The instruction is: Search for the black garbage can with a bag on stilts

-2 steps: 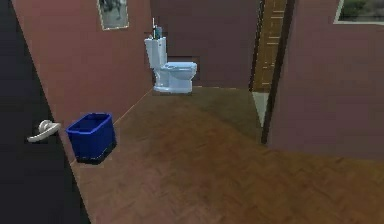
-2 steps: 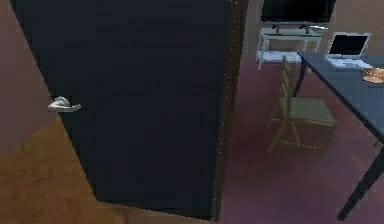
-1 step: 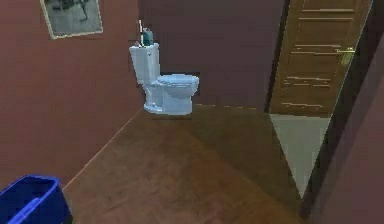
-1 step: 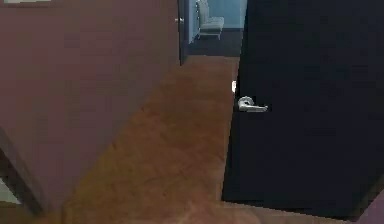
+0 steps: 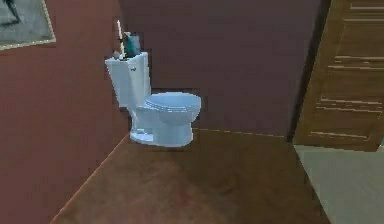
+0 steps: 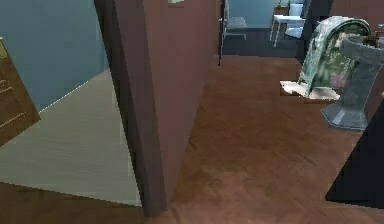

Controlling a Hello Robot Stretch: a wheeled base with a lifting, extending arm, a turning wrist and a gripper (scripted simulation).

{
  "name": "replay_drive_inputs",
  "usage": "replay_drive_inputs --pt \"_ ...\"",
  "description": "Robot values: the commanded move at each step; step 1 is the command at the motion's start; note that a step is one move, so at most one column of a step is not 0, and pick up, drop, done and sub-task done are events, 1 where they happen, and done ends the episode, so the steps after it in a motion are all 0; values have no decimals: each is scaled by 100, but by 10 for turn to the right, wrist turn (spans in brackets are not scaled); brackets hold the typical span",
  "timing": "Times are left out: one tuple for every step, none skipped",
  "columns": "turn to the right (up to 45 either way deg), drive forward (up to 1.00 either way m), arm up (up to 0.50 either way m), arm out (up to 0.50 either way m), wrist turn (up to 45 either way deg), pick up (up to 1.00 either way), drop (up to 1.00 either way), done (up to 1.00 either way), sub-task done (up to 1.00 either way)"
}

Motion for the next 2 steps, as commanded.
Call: replay_drive_inputs --pt "90 0 0 0 0 0 0 0 0" --pt "0 75 0 0 0 0 0 0 0"
